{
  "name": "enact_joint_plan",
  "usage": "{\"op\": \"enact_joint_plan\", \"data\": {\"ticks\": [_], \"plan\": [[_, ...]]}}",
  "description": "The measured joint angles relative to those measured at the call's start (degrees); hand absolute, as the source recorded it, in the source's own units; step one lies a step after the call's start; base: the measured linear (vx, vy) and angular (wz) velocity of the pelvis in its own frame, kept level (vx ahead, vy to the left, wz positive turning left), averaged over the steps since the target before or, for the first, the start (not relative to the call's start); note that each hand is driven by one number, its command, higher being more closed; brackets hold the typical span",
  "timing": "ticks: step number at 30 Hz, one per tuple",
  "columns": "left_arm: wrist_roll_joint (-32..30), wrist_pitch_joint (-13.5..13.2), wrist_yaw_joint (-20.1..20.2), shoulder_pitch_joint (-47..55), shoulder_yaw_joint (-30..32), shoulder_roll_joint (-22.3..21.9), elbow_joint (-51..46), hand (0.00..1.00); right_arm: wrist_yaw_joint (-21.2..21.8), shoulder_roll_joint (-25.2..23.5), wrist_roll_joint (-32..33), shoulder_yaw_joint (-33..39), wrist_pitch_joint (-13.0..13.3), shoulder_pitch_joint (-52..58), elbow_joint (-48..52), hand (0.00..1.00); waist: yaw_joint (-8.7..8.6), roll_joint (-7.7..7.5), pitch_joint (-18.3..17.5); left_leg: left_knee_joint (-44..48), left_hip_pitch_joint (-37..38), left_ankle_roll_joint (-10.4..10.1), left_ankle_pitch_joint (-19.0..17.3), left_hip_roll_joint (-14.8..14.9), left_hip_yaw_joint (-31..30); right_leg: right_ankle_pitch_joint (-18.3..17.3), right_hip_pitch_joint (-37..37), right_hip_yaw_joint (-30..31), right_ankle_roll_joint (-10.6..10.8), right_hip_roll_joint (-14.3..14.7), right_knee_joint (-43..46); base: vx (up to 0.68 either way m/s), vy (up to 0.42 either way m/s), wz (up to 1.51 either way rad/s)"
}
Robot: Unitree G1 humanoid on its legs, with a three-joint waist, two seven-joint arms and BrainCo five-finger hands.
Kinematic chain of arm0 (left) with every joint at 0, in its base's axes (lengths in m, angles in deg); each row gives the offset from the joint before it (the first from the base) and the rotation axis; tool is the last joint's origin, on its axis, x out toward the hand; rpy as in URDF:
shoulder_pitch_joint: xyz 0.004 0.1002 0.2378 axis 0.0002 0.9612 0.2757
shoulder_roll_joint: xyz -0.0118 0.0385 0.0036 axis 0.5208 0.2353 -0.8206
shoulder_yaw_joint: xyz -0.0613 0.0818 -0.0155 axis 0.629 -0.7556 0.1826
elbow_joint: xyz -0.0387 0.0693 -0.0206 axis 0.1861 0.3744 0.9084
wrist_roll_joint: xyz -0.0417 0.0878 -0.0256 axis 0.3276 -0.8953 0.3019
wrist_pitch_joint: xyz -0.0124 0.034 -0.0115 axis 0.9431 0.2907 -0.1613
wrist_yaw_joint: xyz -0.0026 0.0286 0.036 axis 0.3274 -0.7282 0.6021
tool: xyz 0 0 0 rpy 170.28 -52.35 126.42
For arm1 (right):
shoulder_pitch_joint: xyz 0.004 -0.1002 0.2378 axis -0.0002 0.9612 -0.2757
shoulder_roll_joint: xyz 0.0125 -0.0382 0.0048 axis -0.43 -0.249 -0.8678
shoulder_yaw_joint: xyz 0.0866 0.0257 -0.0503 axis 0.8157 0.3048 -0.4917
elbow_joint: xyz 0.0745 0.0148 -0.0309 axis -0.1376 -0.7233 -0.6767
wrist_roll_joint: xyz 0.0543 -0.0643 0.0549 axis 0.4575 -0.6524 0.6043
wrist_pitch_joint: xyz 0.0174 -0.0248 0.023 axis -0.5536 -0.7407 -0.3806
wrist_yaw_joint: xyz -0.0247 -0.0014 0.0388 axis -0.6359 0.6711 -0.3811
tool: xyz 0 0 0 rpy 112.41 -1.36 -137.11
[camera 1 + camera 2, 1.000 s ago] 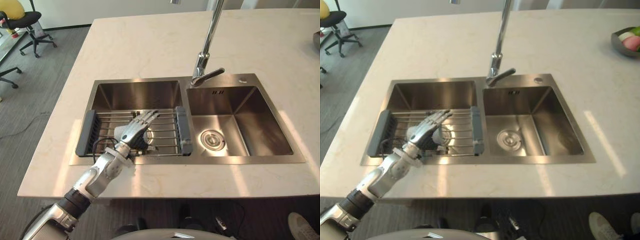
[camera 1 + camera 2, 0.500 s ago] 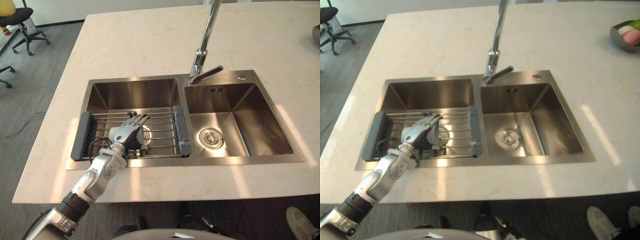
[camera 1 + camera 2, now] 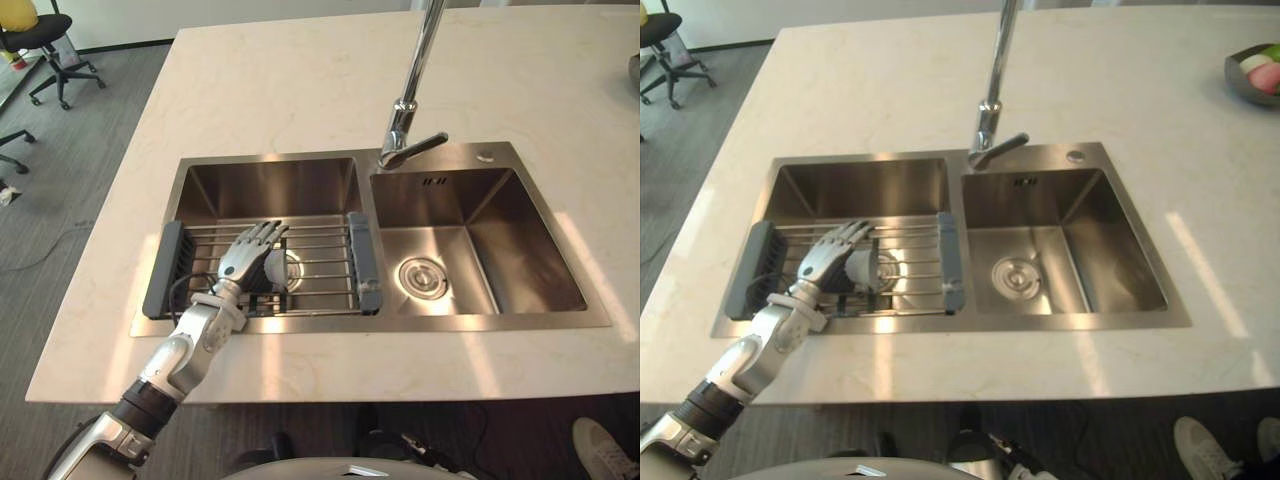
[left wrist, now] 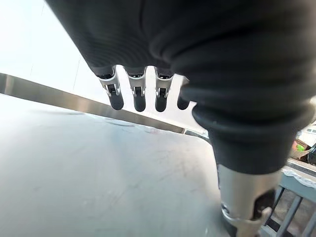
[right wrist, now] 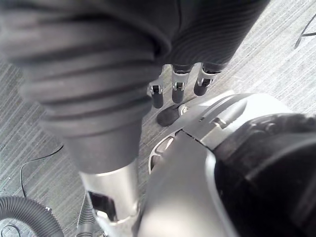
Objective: Walk over to the sink, pick up the cup, carry it to the dishwasher, place the cup inside the dishwasher, then close the dishwasher door
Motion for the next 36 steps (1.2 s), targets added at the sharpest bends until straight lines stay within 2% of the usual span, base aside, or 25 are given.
{"op": "enact_joint_plan", "data": {"ticks": [2, 8, 13, 26, 27, 31, 36], "plan": [[0.0, 0.2, 1.5, -0.5, 0.1, 0.0, 0.4, 0.00, 0.0, 0.1, 0.0, -0.5, 0.0, 0.0, 0.1, 0.00, -0.10, 0.01, 0.0, 0.0, 0.0, 0.0, 0.0, 0.0, 0.0, 0.0, 0.0, 0.0, 0.0, 0.0, 0.0, 0.00, 0.000, 0.00], [-0.1, 3.9, 9.3, -1.7, 1.2, -0.1, 1.3, 0.00, 0.0, 0.1, 0.0, -0.8, -0.1, 0.0, 0.4, 0.00, -0.57, 0.06, 0.0, 0.0, 0.0, 0.0, 0.1, 0.0, -0.1, 0.0, 0.1, -0.2, 0.0, 0.0, 0.0, 0.00, 0.000, 0.00], [-1.9, 5.2, 14.2, -2.5, 1.9, -0.1, 3.3, 0.00, 0.0, 0.3, 0.6, -2.0, -0.3, -0.1, 0.5, 0.00, -1.22, 0.06, -0.1, 0.1, 0.0, 0.0, 0.1, 0.0, -0.6, 0.0, 0.3, -1.3, 0.0, -0.1, 0.0, -0.01, 0.004, 0.04], [-2.3, 8.4, 16.6, -2.9, 2.5, -0.9, 4.6, 0.00, -0.2, 0.5, 1.3, -3.1, -1.1, -0.1, 0.5, 0.00, -1.22, -0.36, -0.6, 0.2, -0.1, 0.0, 0.1, 0.0, -0.7, 0.0, 0.3, -1.5, 0.0, -0.1, 0.0, 0.00, 0.000, 0.00], [-2.3, 8.6, 16.8, -3.1, 2.5, -1.1, 4.9, 1.00, -0.1, 0.5, 1.3, -3.1, -1.1, -0.1, 0.5, 0.00, -1.21, -0.41, -0.7, 0.2, -0.1, -0.1, 0.1, 0.0, -0.8, 0.0, 0.4, -1.5, 0.0, -0.1, 0.0, 0.00, 0.000, 0.00], [-2.9, 8.3, 20.3, -3.5, 3.6, -1.8, 5.0, 1.00, -0.1, 0.4, 3.3, -3.3, -1.2, -0.1, 0.5, 0.00, -1.23, -0.46, -0.7, 0.2, -0.1, -0.2, 0.1, 0.0, -0.8, 0.0, 0.4, -1.6, 0.0, -0.1, 0.0, 0.00, 0.000, 0.00], [-4.2, 7.0, 22.6, -4.2, 3.9, -1.8, 5.9, 1.00, -0.1, 0.6, 4.6, -5.4, -1.1, 0.1, 0.6, 0.00, -1.32, -0.46, -1.2, 0.2, -0.1, -0.2, 0.1, 0.0, -0.9, 0.0, 0.4, -1.6, 0.0, -0.1, 0.0, 0.00, 0.000, 0.00]]}}
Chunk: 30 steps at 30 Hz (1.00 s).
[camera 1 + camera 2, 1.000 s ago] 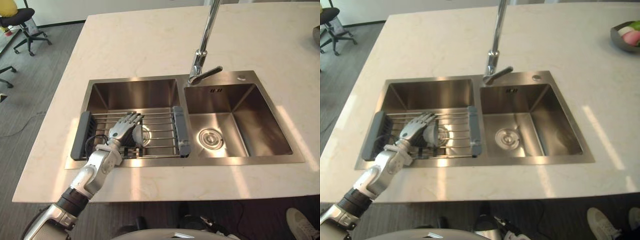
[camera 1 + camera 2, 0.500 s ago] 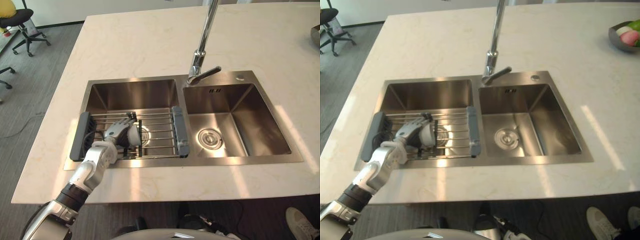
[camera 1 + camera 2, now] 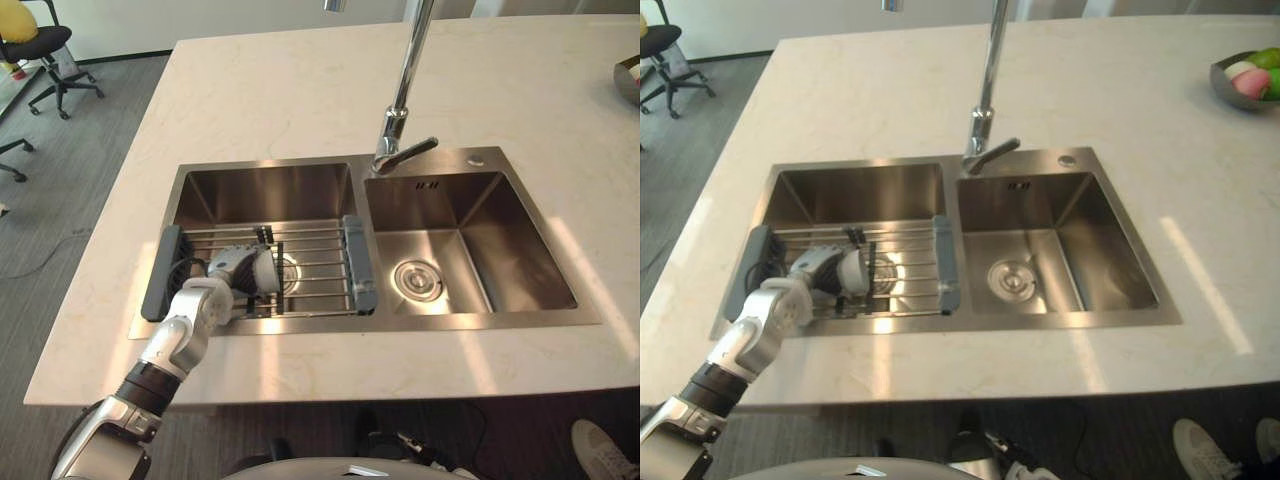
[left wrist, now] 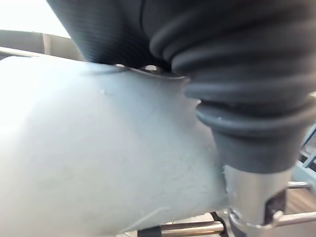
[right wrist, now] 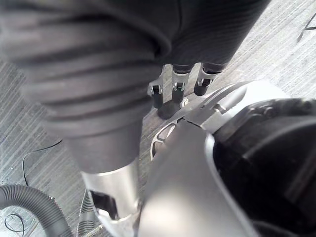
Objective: Walk over to the sink, pick up the cup, carry it to the dishwasher, place the cup inside the dishwasher, then close the dishwasher door
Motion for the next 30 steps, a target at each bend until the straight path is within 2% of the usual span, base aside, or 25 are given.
{"op": "enact_joint_plan", "data": {"ticks": [3, 5, 7, 8, 9, 11, 14, 16, 17, 19, 20, 21, 22, 24, 25, 26, 28, 30], "plan": [[0.0, -0.3, 1.2, -0.4, 0.0, 0.1, 0.0, 1.00, 0.0, -0.2, 1.3, -0.4, 0.1, 0.0, 0.0, 0.00, -0.07, -0.11, -0.1, 0.0, 0.0, 0.0, 0.0, 0.0, 0.0, 0.0, 0.0, 0.0, 0.0, 0.0, 0.0, 0.00, 0.000, 0.00], [0.8, -2.2, 1.2, -0.4, -0.1, 0.6, 0.1, 1.00, 0.0, -0.2, 2.4, -1.1, 0.2, 0.1, 0.0, 0.00, -0.22, 0.10, -0.2, 0.0, 0.0, 0.0, 0.0, 0.0, 0.0, 0.0, 0.0, 0.1, 0.0, 0.0, 0.0, 0.00, 0.000, 0.00], [1.8, -7.3, 1.1, -0.7, -1.4, 2.8, 0.1, 1.00, -0.1, 0.0, 3.2, -1.6, 0.2, 0.1, -0.1, 0.00, -0.51, 0.12, -0.3, 0.0, 0.0, 0.0, 0.0, 0.0, 0.0, 0.0, -0.1, 0.1, 0.0, 0.0, 0.0, 0.00, 0.000, 0.00], [2.6, -8.3, 1.1, -0.9, -2.2, 3.6, 0.0, 1.00, -0.2, -0.1, 3.2, -1.6, 0.2, 0.1, -0.1, 0.00, -0.61, 0.15, -0.3, 0.0, 0.0, 0.0, 0.0, 0.0, 0.0, 0.0, -0.1, 0.1, 0.0, 0.0, 0.0, 0.00, 0.000, 0.00], [5.8, -10.5, 1.4, -1.2, -4.2, 4.9, -0.5, 1.00, -0.6, -0.1, 3.2, -1.6, 0.3, 0.1, -0.2, 0.00, -0.96, 0.21, -0.3, 0.0, 0.0, 0.0, 0.0, 0.0, 0.1, 0.0, -0.1, 0.1, 0.0, 0.0, 0.0, 0.00, 0.000, 0.00], [9.1, -12.0, 0.9, -1.5, -5.1, 5.2, -1.3, 1.00, -0.6, -0.2, 3.2, -1.6, 0.5, 0.2, -0.2, 0.00, -1.26, 0.19, -0.3, -0.1, 0.0, 0.0, 0.0, 0.0, 0.2, 0.0, -0.1, 0.2, 0.0, 0.0, 0.0, 0.00, 0.000, -0.02], [15.3, -13.6, -1.9, -2.4, -7.5, 8.2, -1.3, 1.00, -0.6, -0.3, 3.2, -1.6, 1.4, 0.3, -0.2, 0.00, -1.79, 0.44, -0.2, -0.1, 0.0, -0.1, -0.1, 0.1, 0.7, 0.0, -0.3, 0.6, 0.0, 0.1, 0.0, 0.00, 0.000, -0.08], [21.2, -16.8, -5.9, -1.9, -9.8, 11.8, -4.0, 1.00, -0.7, -0.2, 3.4, -1.4, 2.6, 0.7, -0.2, 0.00, -1.96, 0.96, 0.1, -0.2, 0.0, -0.1, -0.2, 0.1, 1.0, 0.0, -0.5, 0.9, 0.0, 0.1, 0.0, 0.00, 0.000, -0.08], [22.4, -17.7, -7.2, -1.4, -10.0, 12.3, -5.3, 1.00, -0.7, -0.2, 3.6, -1.3, 2.7, 0.7, -0.2, 0.00, -1.93, 1.05, 0.1, -0.2, 0.0, -0.1, -0.2, 0.1, 1.0, 0.0, -0.5, 0.9, 0.0, 0.1, 0.0, 0.00, 0.000, 0.00], [24.7, -20.6, -13.5, 0.1, -9.0, 12.6, -11.4, 1.00, -0.7, -0.2, 4.0, -1.1, 2.9, 1.0, -0.2, 0.00, -1.42, 1.19, 0.2, -0.2, 0.0, -0.1, -0.2, 0.1, 0.9, 0.0, -0.4, 0.8, 0.0, 0.1, 0.0, 0.00, 0.000, 0.00], [24.9, -21.3, -15.1, 0.4, -8.2, 12.6, -12.8, 1.00, -0.7, -0.2, 4.3, -1.1, 2.9, 1.1, -0.2, 0.00, -1.32, 1.19, 0.2, -0.2, 0.0, -0.1, -0.1, 0.1, 0.9, 0.0, -0.4, 0.7, 0.0, 0.1, 0.0, 0.00, 0.000, 0.03], [25.2, -22.7, -18.3, 0.9, -6.1, 12.7, -15.0, 1.00, -0.8, -0.2, 4.4, -1.0, 2.9, 1.1, -0.2, 0.00, -1.08, 1.25, 0.3, -0.2, 0.0, -0.1, -0.1, 0.0, 0.8, 0.0, -0.3, 0.6, 0.0, 0.0, 0.0, 0.00, 0.000, 0.04], [25.1, -23.2, -19.9, 0.9, -4.9, 12.6, -15.9, 1.00, -0.8, -0.2, 4.4, -0.9, 2.9, 1.2, -0.2, 0.00, -0.88, 1.28, 0.2, -0.2, 0.0, 0.0, -0.1, 0.0, 0.8, 0.0, -0.3, 0.6, 0.0, -0.1, 0.0, 0.00, 0.000, 0.00], [24.8, -24.5, -26.7, 0.9, 1.4, 12.5, -20.1, 1.00, -0.8, -0.3, 4.5, 0.5, 2.9, 1.4, -0.3, 0.00, 0.22, 1.44, 0.1, 0.0, -0.9, 0.3, 0.2, -0.1, 0.7, 0.1, -1.0, 0.5, -0.1, -0.2, 0.0, 0.00, 0.000, 0.02], [24.3, -25.1, -28.7, 0.9, 3.2, 12.4, -20.8, 1.00, -0.8, -0.3, 4.6, 0.9, 2.9, 1.5, -0.3, 0.00, 0.49, 1.45, 0.1, 0.0, -1.0, 0.5, 0.3, -0.2, 0.6, 0.1, -1.0, 0.4, -0.1, -0.3, 0.0, 0.00, 0.000, 0.12], [23.2, -26.3, -33.7, 0.5, 7.8, 12.1, -21.8, 1.00, -0.8, -0.3, 5.5, 1.4, 2.9, 2.6, -0.2, 0.00, 1.59, 1.54, 0.1, 0.0, -0.9, 0.7, 0.5, -0.2, -0.1, 0.1, -0.7, 0.0, -0.2, -0.3, 0.0, 0.00, 0.000, 0.15], [22.8, -26.5, -36.4, 0.5, 10.5, 11.8, -21.8, 1.00, -0.7, -0.4, 5.5, 2.5, 2.9, 3.1, -0.3, 0.00, 2.04, 1.63, -0.1, 0.0, -0.9, 0.8, 0.7, -0.3, -0.7, 0.1, -0.5, -0.1, -0.2, -0.3, 0.0, -0.02, 0.002, 0.16], [24.0, -26.4, -38.4, 0.5, 14.5, 11.0, -21.8, 1.00, -0.8, -0.5, 5.5, 3.6, 2.9, 3.6, -0.3, 0.00, 3.44, 1.68, -0.2, -0.1, -1.0, 0.8, 1.1, -0.5, -1.8, 0.1, -0.5, -0.5, -0.2, -0.6, 0.0, -0.04, 0.006, 0.13]]}}
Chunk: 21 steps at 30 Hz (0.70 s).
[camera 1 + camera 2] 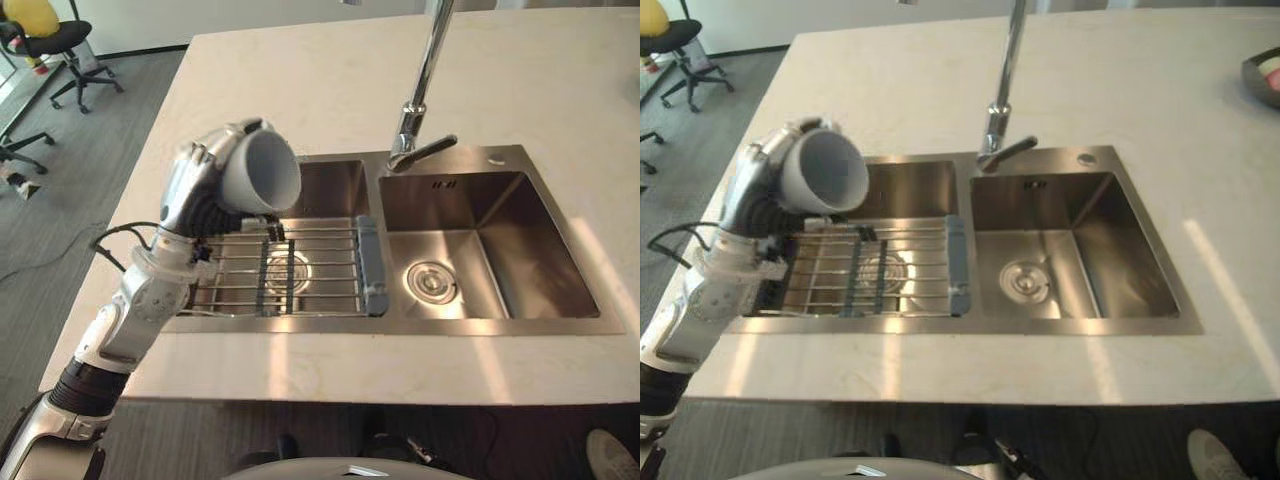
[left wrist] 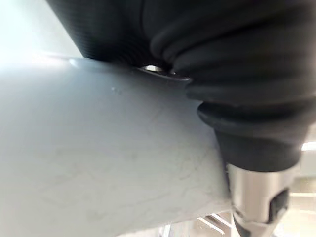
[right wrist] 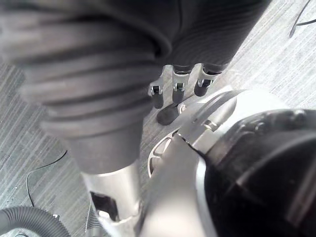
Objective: Walk over to the sink, pick up the cup, carry it to the dishwasher, place the cup inside the dishwasher, then close the dishwasher door
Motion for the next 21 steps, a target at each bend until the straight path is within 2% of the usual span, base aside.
{"op": "enact_joint_plan", "data": {"ticks": [2, 3, 5, 7, 8, 9, 10, 11, 12, 13, 14, 15, 17, 18, 19, 20, 21], "plan": [[6.9, 0.1, -0.5, 0.2, 3.5, -1.0, 0.5, 1.00, -0.3, -0.3, 0.3, 0.5, 0.0, 0.1, 0.0, 0.00, 1.00, -0.21, -0.3, -0.1, -0.4, 0.1, 0.4, -0.1, -0.5, 0.1, 0.0, -0.8, -0.1, -0.2, 0.0, -0.05, 0.007, 0.11], [12.4, 0.0, -1.7, 0.3, 7.3, -2.5, 1.1, 1.00, -0.7, -0.7, 2.2, 1.2, 0.0, 0.0, 0.0, 0.00, 1.61, -0.47, -0.5, -0.3, -0.6, 0.2, 0.8, -0.2, -0.5, 0.2, -0.3, -0.8, -0.2, -0.2, 0.0, -0.05, 0.008, 0.05], [18.8, 0.0, -5.0, 0.8, 16.5, -5.6, 4.4, 1.00, -2.3, -1.6, 4.9, 1.7, -0.3, 0.1, 0.0, 0.00, 2.50, -1.12, -1.2, -1.3, -0.7, 0.1, 1.7, -0.2, -0.5, 0.4, -0.8, -1.0, -0.5, -0.2, 0.0, -0.05, 0.001, 0.02], [23.0, 0.0, -9.0, 3.0, 24.0, -9.1, 8.1, 1.00, -2.8, -2.5, 4.7, 3.7, -0.8, 1.0, 0.1, 0.00, 3.38, -1.56, -2.1, -1.4, -1.0, 0.1, 1.8, -0.3, -1.7, 0.1, -0.6, -1.5, -0.4, -0.3, 0.7, -0.03, -0.003, 0.20], [24.0, 0.0, -9.7, 4.0, 25.4, -10.5, 8.7, 1.00, -2.9, -2.7, 4.3, 4.1, -0.8, 1.5, 0.1, 0.00, 3.66, -1.53, -2.2, -1.3, -1.4, 0.2, 1.8, -0.4, -2.3, -0.9, -0.9, -2.0, -0.3, -0.6, 2.3, -0.05, -0.003, 0.58], [25.4, -0.1, -10.9, 6.3, 27.1, -13.8, 9.5, 1.00, -3.1, -3.4, 4.1, 5.4, -0.9, 2.7, 0.4, 0.00, 4.07, -1.56, -2.4, -0.9, -2.0, 0.0, 1.2, -0.7, -4.5, -5.3, -3.4, -2.8, 0.1, -2.3, 10.7, -0.05, 0.004, 0.92], [25.5, -0.1, -11.7, 9.5, 27.7, -16.0, 9.4, 1.00, -3.3, -4.7, 3.2, 6.2, -0.9, 4.5, 2.2, 0.00, 4.33, -3.09, -2.7, -0.6, -2.1, 0.3, 1.2, -2.1, -7.0, -11.5, -7.1, -1.1, 0.0, -5.9, 22.8, -0.05, -0.005, 1.08], [25.4, -0.1, -12.1, 11.4, 27.7, -16.8, 9.4, 1.00, -3.6, -5.3, 2.8, 5.9, -1.0, 5.3, 3.0, 0.00, 4.39, -3.66, -2.7, -0.4, -2.2, 0.4, 1.3, -3.2, -8.5, -14.0, -9.3, 1.2, 0.0, -7.8, 29.2, 0.02, -0.050, 1.39], [25.3, -0.1, -12.8, 14.3, 27.7, -18.1, 9.3, 1.00, -3.8, -6.5, 2.2, 4.9, -1.7, 6.8, 4.4, 0.00, 4.46, -6.06, -2.9, 0.8, -2.3, 0.5, 1.4, -5.0, -11.7, -16.5, -12.2, 6.9, 0.0, -10.2, 38.5, 0.07, -0.145, 1.63], [25.4, 0.0, -13.3, 17.1, 28.1, -18.8, 8.6, 1.00, -4.0, -7.1, 2.2, 3.2, -2.3, 7.4, 4.6, 0.00, 4.65, -7.92, -3.1, 2.7, -2.9, 0.6, 1.9, -6.2, -14.6, -18.3, -13.0, 11.6, 0.3, -10.5, 43.0, 0.09, -0.181, 1.68], [25.4, 0.0, -13.5, 18.5, 28.4, -19.3, 8.0, 1.00, -4.1, -7.0, 2.2, 2.6, -2.9, 7.4, 4.7, 0.00, 4.93, -8.43, -3.1, 3.9, -3.3, 0.3, 1.8, -6.7, -15.8, -19.1, -12.6, 12.8, 0.4, -10.5, 43.5, 0.10, -0.192, 1.70], [25.3, 0.0, -13.9, 21.1, 28.7, -20.3, 6.6, 1.00, -4.2, -6.7, 2.1, 1.0, -3.9, 7.3, 5.0, 0.00, 5.53, -8.58, -3.0, 7.6, -5.9, -0.3, 1.4, -7.2, -15.6, -20.8, -10.6, 13.3, 0.5, -10.2, 41.6, 0.03, -0.113, 1.56], [25.3, 0.1, -14.0, 24.1, 29.0, -21.5, 4.1, 1.00, -4.2, -5.0, 1.0, -0.6, -5.8, 7.2, 6.9, 0.00, 7.68, -7.62, -2.2, 11.8, -9.0, -0.5, 1.4, -7.3, -12.5, -23.5, -5.9, 11.9, 1.2, -9.9, 36.5, -0.10, -0.058, 1.29], [25.2, 0.1, -13.8, 25.4, 29.1, -22.3, 2.7, 1.00, -4.2, -3.3, -0.2, -2.2, -6.7, 6.1, 7.5, 0.00, 9.14, -6.39, -1.1, 14.8, -11.0, -0.9, 1.5, -7.0, -9.1, -25.5, -3.4, 11.4, 2.0, -9.0, 34.0, -0.13, -0.030, 0.83], [25.2, 0.1, -13.6, 26.2, 29.3, -22.7, 2.2, 1.00, -4.1, -2.4, -1.1, -3.4, -6.2, 5.7, 7.5, 0.00, 9.12, -5.84, -0.7, 16.3, -11.9, -1.4, 1.4, -6.4, -7.6, -26.2, -2.1, 10.8, 3.0, -8.7, 32.9, -0.38, -0.050, 1.47], [25.7, -0.4, -11.3, 29.1, 31.1, -23.8, 1.6, 1.00, -4.8, -2.2, -1.3, -2.3, -6.5, 6.0, 9.0, 0.00, 8.09, -3.86, 1.5, 17.8, -14.1, -5.7, 1.1, -3.9, -1.7, -26.5, 0.2, 5.2, 1.5, -9.3, 32.5, -0.36, -0.018, 1.20], [26.6, -0.9, -10.2, 29.9, 31.6, -23.8, 1.6, 1.00, -4.9, -1.9, -1.3, -2.1, -6.7, 5.9, 9.0, 0.00, 8.39, -3.26, 1.4, 18.0, -14.6, -4.9, 0.6, -2.4, 1.9, -26.1, 0.2, 4.0, 1.1, -9.5, 32.4, -0.40, -0.015, 1.16]]}}
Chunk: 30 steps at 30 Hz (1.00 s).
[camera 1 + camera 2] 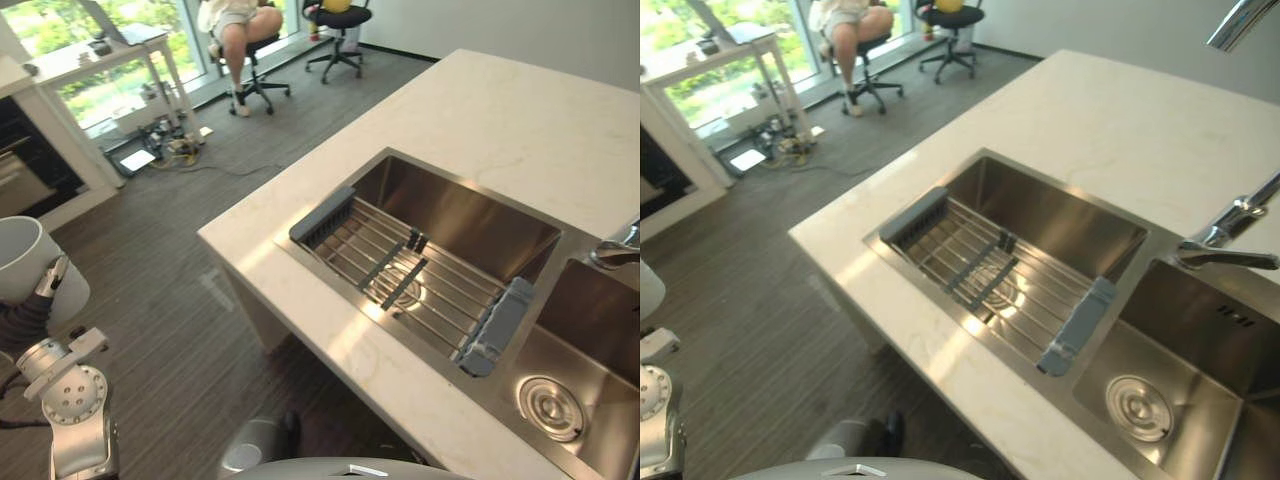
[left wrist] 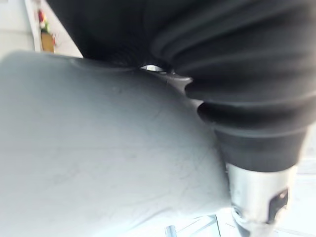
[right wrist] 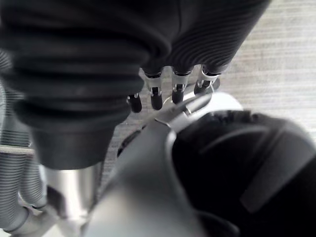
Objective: Walk over to the sink, pick up the cup, carry it to the dishwasher, place the cup inside the dishwasher, then close the dishwasher door
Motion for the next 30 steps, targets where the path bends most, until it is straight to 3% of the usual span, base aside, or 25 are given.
{"op": "enact_joint_plan", "data": {"ticks": [1, 2, 3, 5, 7, 8, 9, 10, 11, 12, 13, 14, 15, 16, 17, 18, 19, 20, 21, 22, 24, 26, 27, 30], "plan": [[1.1, -0.7, 1.1, 0.4, 0.9, 0.1, 0.0, 1.00, 0.0, 0.1, 0.0, 0.1, -0.1, 0.1, 0.0, 0.00, 0.11, 0.36, 0.0, 1.0, -0.7, 1.6, -0.6, 1.3, 3.1, 0.4, 0.1, -1.2, -0.1, -0.3, -0.1, -0.21, 0.016, 0.85], [4.2, -4.1, 4.4, 0.5, 3.5, 0.3, 0.0, 1.00, -1.1, 0.5, -0.1, -0.4, -0.3, -0.4, -0.1, 0.00, 0.47, 0.25, 0.1, 6.7, -2.9, 4.5, -2.1, 4.9, 8.0, 2.3, 0.1, -4.1, 0.0, -2.0, -1.2, -0.14, 0.005, 0.77], [4.7, -4.8, 4.8, 0.5, 3.8, 0.3, 0.0, 1.00, -1.3, 0.5, -0.2, -0.4, -0.4, -0.5, -0.1, 0.00, 0.67, 0.21, 0.1, 7.8, -3.1, 4.8, -2.3, 5.5, 8.4, 2.9, 0.1, -4.6, 0.1, -2.3, -1.6, -0.16, 0.036, 0.73], [6.8, -7.8, 7.0, 0.8, 4.0, 0.3, 0.0, 1.00, -1.9, 1.5, -2.3, -0.3, -0.4, -1.0, -0.5, 0.00, 1.69, 0.02, 0.0, 13.3, -2.6, 5.6, -3.1, 9.4, 10.4, 5.9, 0.3, -6.9, 1.2, -4.5, -3.7, -0.12, 0.159, 0.51], [8.2, -9.8, 9.6, 0.8, 3.5, 0.4, -0.4, 1.00, -3.2, 1.9, -3.4, 1.4, 1.2, -0.8, -0.2, 0.00, 1.49, 0.71, -0.8, 17.5, -0.6, 6.7, -2.8, 14.9, 12.4, 8.3, 0.9, -10.4, 2.7, -7.3, -4.6, -0.06, 0.269, 0.95], [9.0, -10.4, 11.2, 1.5, 2.2, 0.8, -0.9, 1.00, -4.0, 2.5, -3.3, 4.3, 2.5, -0.2, 0.0, 0.00, 0.88, 2.72, -2.6, 16.9, -0.4, 11.5, 6.0, 17.6, 14.2, 7.1, -0.2, -12.2, 2.4, -7.7, -0.8, -0.09, 0.303, 1.81], [10.4, -10.4, 13.6, 0.4, 0.7, 1.2, -0.1, 1.00, -4.4, 2.4, -2.8, 7.2, 4.0, -2.0, -2.4, 0.00, -0.98, 3.43, -2.7, 10.8, -2.0, 11.5, 5.6, 13.2, 14.3, 1.6, -2.8, -10.8, 1.4, -7.3, 2.3, -0.09, 0.228, 2.24], [11.4, -9.8, 15.0, -1.2, 0.3, 0.4, 0.3, 1.00, -4.9, 2.4, -2.5, 8.8, 4.4, -3.5, -3.9, 0.00, -1.97, 2.78, -3.1, 1.7, -0.4, 9.5, 7.9, 9.5, 11.2, 1.0, -3.9, -11.3, -1.5, -5.1, 2.0, -0.11, 0.103, 2.81], [13.1, -9.4, 16.9, -3.3, 0.2, -1.2, 0.5, 1.00, -5.5, 2.1, -2.0, 11.9, 5.6, -4.3, -5.2, 0.00, -4.06, 1.92, -3.2, -7.5, 0.8, 12.0, 9.9, 6.8, 11.4, 2.9, -5.2, -10.7, -3.5, -3.0, -1.6, -0.03, 0.009, 2.96], [15.9, -9.2, 19.6, -6.3, -0.2, -1.8, 0.7, 1.00, -6.4, 2.6, -1.8, 14.5, 7.8, -4.8, -5.8, 0.00, -4.06, 1.95, -2.5, -3.5, 2.3, 13.1, 6.8, 9.6, 19.8, 4.6, -4.1, -14.4, 0.2, -5.8, -1.3, -0.07, 0.088, 2.92], [18.5, -9.1, 20.9, -6.2, -1.2, -1.7, 1.2, 1.00, -6.7, 3.9, -1.4, 15.2, 9.2, -5.3, -4.9, 0.00, -3.70, 1.31, -2.0, -4.0, 5.4, 9.2, 7.3, 11.2, 24.7, 5.2, -3.4, -17.2, 1.0, -8.6, 0.4, -0.06, 0.135, 2.11], [19.4, -8.6, 21.4, -6.3, -1.9, -1.8, 1.3, 1.00, -6.7, 4.4, -1.3, 15.4, 10.1, -5.4, -4.3, 0.00, -3.68, 1.54, -1.8, -4.7, 6.2, 6.5, 8.1, 10.3, 24.6, 5.5, -2.4, -18.6, 1.6, -9.8, 0.5, -0.09, 0.199, 1.13], [20.1, -7.3, 22.4, -5.2, -3.4, -1.8, 0.8, 1.00, -6.6, 5.4, -1.3, 15.7, 11.8, -5.9, -4.1, 0.00, -2.92, 1.00, -1.6, -6.4, 7.6, 4.8, 7.1, 8.2, 24.4, 7.0, -0.4, -19.5, 3.1, -10.9, -0.5, -0.08, 0.320, 0.60], [20.1, -5.5, 23.4, -3.5, -4.5, -1.7, -0.6, 1.00, -6.6, 5.6, -1.6, 15.7, 12.3, -7.1, -3.9, 0.00, -2.65, 1.54, -1.9, -9.3, 9.3, 3.2, 4.6, 6.9, 21.8, 8.1, 1.0, -19.6, 4.0, -10.9, -1.9, -0.08, 0.278, 0.34], [20.2, -4.0, 24.1, -3.2, -5.0, -1.6, -1.2, 1.00, -6.7, 5.3, -1.8, 15.7, 12.5, -7.8, -4.0, 0.00, -2.58, 1.64, -2.0, -10.3, 9.6, 3.3, 3.5, 6.2, 20.8, 8.5, 1.4, -19.9, 4.4, -11.0, -2.4, -0.08, 0.306, 0.33], [20.6, 0.0, 25.5, -3.1, -6.7, -1.6, -1.0, 1.00, -7.0, 4.4, -1.6, 15.9, 12.7, -8.7, -3.9, 0.00, -2.65, 0.82, -1.6, -10.2, 8.7, 3.9, 3.3, 4.8, 19.9, 10.6, 2.1, -19.9, 4.4, -11.6, -3.6, -0.10, 0.236, 0.47], [21.2, 2.9, 26.4, -2.1, -9.0, -1.6, -0.1, 1.00, -6.8, 3.4, -0.8, 16.0, 12.7, -9.1, -3.7, 0.00, -2.60, 1.11, -1.8, -10.4, 7.7, 4.4, 2.6, 3.9, 18.7, 12.7, 2.1, -18.8, 2.3, -11.1, -4.3, -0.15, 0.347, 0.59], [21.4, 4.2, 26.5, -1.5, -10.4, -1.6, 1.1, 1.00, -6.5, 2.6, -0.3, 16.1, 12.4, -8.8, -3.3, 0.00, -2.77, 1.07, -1.7, -11.0, 7.4, 4.6, 2.6, 3.3, 17.5, 13.8, 2.1, -17.4, 0.1, -10.9, -4.3, -0.16, 0.353, 0.85], [22.5, 6.0, 26.4, -1.4, -12.8, -1.7, 4.1, 1.00, -5.5, 0.5, 0.1, 16.0, 11.8, -7.4, -2.0, 0.00, -3.73, 1.28, -1.7, -12.1, 7.4, 5.4, 2.9, 1.8, 13.2, 15.0, 1.2, -12.8, -5.4, -10.0, -2.8, -0.10, 0.275, 0.93], [22.9, 6.5, 26.2, -1.4, -13.5, -1.7, 5.7, 1.00, -4.9, -0.8, 0.1, 15.7, 11.6, -6.9, -1.8, 0.00, -4.34, 1.89, -1.8, -12.4, 7.2, 6.0, 3.3, 1.6, 11.3, 13.8, 0.8, -9.1, -5.8, -8.5, -2.2, -0.07, 0.210, 1.35], [24.1, 6.6, 26.1, -1.5, -15.0, -1.6, 12.1, 1.00, -3.9, -5.8, -0.6, 12.5, 11.7, -4.5, -1.9, 0.00, -5.19, 0.70, -0.7, -15.4, 6.7, 5.9, 4.2, 1.0, 4.9, 7.2, -0.4, 2.1, -2.3, -0.1, -3.5, -0.03, 0.108, 1.34], [24.9, 6.4, 26.3, -1.5, -16.4, -1.6, 15.8, 1.00, -3.9, -6.9, -1.9, 11.8, 13.1, -3.4, -1.9, 0.00, -5.10, -1.06, -0.6, -18.3, 6.8, 7.0, 6.6, -0.3, 1.2, 5.9, -1.3, 5.1, -0.5, 4.0, -6.1, 0.00, 0.020, 1.14], [25.1, 6.2, 26.5, -1.4, -17.7, -1.6, 18.2, 1.00, -4.0, -6.6, -2.7, 11.4, 14.2, -3.2, -1.9, 0.00, -5.07, -1.48, -0.5, -19.3, 6.9, 7.0, 7.3, -0.8, -0.1, 5.9, -1.5, 7.0, -0.5, 5.7, -7.6, 0.01, -0.013, 1.07], [25.2, 5.1, 28.8, 0.2, -21.4, -1.7, 18.5, 1.00, -5.9, -5.3, -3.2, 9.1, 14.7, -4.2, -1.8, 0.00, -4.57, -1.85, -0.6, -22.8, 8.6, 6.9, 8.9, -2.5, -0.5, 6.4, -1.7, 8.0, -0.6, 5.9, -12.2, 0.03, -0.021, 0.78]]}}
